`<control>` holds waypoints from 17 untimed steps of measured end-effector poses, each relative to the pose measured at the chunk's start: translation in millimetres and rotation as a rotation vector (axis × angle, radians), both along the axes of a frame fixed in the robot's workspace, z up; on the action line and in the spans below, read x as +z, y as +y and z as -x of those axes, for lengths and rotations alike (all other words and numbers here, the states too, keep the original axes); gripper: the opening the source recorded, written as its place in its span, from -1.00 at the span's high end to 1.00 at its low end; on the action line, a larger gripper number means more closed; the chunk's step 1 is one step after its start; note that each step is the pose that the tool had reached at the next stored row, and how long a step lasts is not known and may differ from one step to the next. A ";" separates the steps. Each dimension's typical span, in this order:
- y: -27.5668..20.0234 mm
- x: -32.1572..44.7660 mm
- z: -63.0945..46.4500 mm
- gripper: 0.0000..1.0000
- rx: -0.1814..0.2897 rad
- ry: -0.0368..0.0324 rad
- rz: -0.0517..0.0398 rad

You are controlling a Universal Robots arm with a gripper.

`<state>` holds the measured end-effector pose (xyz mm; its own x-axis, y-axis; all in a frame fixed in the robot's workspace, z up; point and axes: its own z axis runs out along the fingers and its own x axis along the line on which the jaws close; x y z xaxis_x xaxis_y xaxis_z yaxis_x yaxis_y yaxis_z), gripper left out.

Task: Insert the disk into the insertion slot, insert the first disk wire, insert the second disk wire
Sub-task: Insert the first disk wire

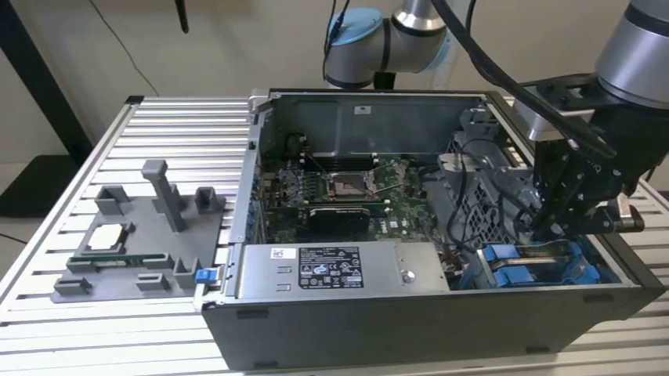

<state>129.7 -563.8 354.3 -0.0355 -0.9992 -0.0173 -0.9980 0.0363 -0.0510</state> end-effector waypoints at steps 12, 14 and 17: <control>-4.1 -6.4 -12.0 1.00 0.000 0.0071 0.0001; -4.1 -7.0 -12.9 1.00 0.000 0.0071 0.0000; -4.2 -8.1 -14.5 1.00 0.000 0.0071 0.0001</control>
<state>144.2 -568.0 346.3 -0.0358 -0.9992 -0.0170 -0.9984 0.0365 -0.0440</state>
